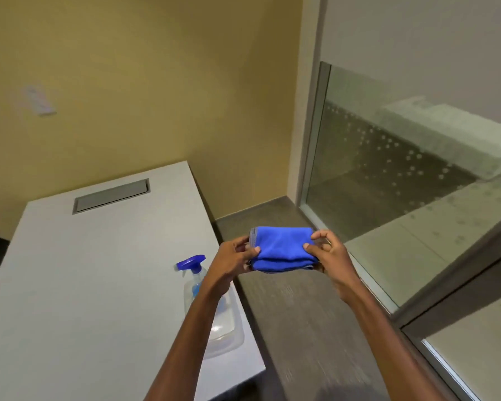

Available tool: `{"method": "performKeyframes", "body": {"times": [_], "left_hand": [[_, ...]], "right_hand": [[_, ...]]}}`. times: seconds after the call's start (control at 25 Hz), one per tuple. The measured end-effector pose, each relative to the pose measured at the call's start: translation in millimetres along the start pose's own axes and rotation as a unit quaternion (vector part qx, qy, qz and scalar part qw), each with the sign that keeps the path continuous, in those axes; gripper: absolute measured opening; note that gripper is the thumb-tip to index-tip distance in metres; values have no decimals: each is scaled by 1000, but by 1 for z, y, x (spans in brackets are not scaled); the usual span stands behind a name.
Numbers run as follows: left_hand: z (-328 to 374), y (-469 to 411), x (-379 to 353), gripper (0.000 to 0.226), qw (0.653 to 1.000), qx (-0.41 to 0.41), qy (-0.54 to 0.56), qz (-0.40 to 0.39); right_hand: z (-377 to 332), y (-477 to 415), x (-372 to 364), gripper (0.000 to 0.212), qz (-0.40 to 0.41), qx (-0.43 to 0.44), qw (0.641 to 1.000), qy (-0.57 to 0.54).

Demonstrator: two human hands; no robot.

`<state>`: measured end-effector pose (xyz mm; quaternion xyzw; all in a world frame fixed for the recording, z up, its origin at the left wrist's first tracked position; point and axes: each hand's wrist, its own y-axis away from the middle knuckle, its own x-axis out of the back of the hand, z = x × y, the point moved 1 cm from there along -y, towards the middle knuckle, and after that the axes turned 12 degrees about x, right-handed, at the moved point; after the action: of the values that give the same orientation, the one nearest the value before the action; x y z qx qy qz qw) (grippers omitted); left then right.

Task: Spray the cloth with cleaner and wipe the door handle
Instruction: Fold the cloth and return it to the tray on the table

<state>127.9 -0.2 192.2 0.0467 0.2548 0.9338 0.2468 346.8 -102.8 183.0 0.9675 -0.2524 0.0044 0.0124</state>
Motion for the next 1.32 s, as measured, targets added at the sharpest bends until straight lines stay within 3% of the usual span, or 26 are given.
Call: {"method": "performKeyframes", "body": {"times": [0.24, 0.52, 0.68, 0.76, 1.0, 1.2, 1.32], "left_hand": [[-72, 30, 88, 25, 994, 31, -18, 106], [-153, 30, 142, 45, 981, 64, -39, 176], [-177, 22, 149, 67, 960, 74, -72, 260], [-183, 15, 148, 61, 949, 66, -123, 283], [-207, 4, 138, 21, 945, -14, -165, 283], [-227, -13, 138, 24, 965, 79, -5, 252], [-228, -19, 134, 22, 965, 121, -6, 231]], "right_hand": [[52, 13, -94, 27, -125, -77, 989, 35], [110, 32, -169, 29, -177, -159, 968, 77], [128, 38, -193, 35, -170, -111, 962, 181], [134, 39, -202, 36, -172, -80, 950, 247], [150, 40, -219, 20, -215, -13, 912, 349], [163, 37, -236, 13, -254, -28, 888, 383], [186, 39, -241, 24, -286, -24, 854, 434]]}}
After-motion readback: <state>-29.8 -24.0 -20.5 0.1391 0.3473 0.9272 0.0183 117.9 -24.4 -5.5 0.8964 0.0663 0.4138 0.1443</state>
